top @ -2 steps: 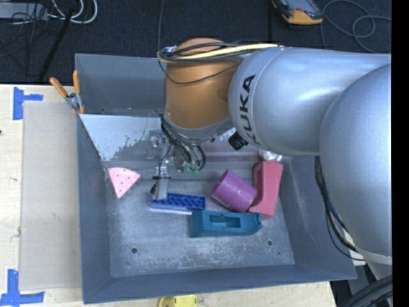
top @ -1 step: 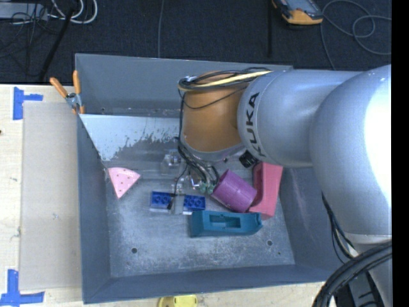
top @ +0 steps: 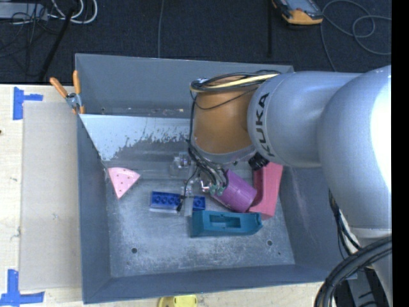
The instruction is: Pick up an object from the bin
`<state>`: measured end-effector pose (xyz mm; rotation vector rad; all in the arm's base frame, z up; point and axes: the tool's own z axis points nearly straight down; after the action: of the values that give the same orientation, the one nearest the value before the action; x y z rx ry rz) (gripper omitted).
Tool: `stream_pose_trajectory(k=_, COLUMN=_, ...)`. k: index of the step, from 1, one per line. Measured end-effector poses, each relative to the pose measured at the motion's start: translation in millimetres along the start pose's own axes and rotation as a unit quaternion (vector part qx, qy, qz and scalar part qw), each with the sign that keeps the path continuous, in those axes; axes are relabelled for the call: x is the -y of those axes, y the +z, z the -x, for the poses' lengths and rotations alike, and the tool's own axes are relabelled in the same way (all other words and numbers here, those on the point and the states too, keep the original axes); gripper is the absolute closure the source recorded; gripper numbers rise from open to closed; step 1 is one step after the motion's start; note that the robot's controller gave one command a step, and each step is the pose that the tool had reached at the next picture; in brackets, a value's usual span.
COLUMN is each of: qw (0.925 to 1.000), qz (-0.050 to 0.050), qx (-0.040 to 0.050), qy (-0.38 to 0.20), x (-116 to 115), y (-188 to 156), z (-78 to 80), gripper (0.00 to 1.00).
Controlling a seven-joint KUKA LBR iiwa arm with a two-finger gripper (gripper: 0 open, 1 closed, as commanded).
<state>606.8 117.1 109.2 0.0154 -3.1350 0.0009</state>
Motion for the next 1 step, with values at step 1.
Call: stream_pose_trajectory(k=1, qw=1.0000, qz=0.001, qx=0.0042, qy=0.001, x=6.8, y=-28.5, z=1.7, gripper=0.00)
